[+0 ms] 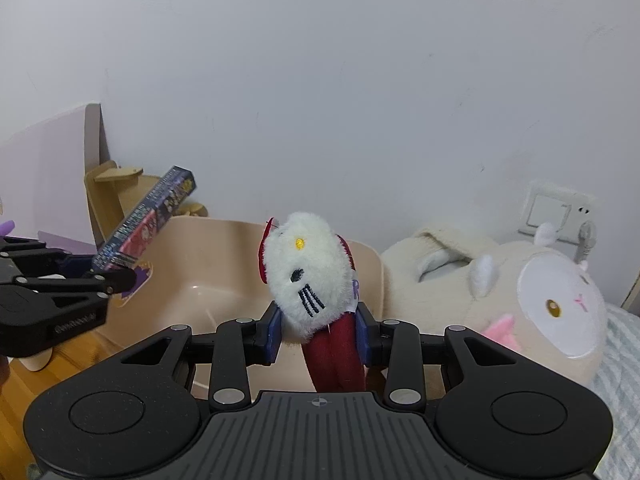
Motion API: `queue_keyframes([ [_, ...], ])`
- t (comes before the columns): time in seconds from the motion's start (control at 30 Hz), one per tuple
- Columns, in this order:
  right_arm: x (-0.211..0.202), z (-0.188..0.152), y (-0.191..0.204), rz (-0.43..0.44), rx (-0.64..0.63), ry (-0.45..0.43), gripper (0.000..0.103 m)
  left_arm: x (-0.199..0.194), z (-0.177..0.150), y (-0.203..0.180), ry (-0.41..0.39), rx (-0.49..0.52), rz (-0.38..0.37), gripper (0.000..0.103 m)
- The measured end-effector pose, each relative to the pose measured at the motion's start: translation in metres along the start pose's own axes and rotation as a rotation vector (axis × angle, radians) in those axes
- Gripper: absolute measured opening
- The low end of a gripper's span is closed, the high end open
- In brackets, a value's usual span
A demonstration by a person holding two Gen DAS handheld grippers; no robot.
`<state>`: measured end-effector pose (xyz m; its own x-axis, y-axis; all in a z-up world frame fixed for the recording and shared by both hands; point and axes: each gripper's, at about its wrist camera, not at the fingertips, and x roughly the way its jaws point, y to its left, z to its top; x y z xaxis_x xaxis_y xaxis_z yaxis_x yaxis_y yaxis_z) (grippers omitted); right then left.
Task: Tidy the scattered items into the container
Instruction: 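Carry the candy box and Hello Kitty plush into the beige basket with both tools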
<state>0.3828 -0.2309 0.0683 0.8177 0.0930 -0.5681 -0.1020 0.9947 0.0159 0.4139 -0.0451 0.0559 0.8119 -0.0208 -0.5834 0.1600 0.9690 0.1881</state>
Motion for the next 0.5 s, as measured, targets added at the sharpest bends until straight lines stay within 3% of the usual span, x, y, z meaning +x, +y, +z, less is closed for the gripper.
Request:
queue_keyframes([
  [0.5,0.085,0.001,0.022,-0.018,-0.080,0.191,0.034,0.077,0.005,0.005,0.151,-0.026,0.007,0.024],
])
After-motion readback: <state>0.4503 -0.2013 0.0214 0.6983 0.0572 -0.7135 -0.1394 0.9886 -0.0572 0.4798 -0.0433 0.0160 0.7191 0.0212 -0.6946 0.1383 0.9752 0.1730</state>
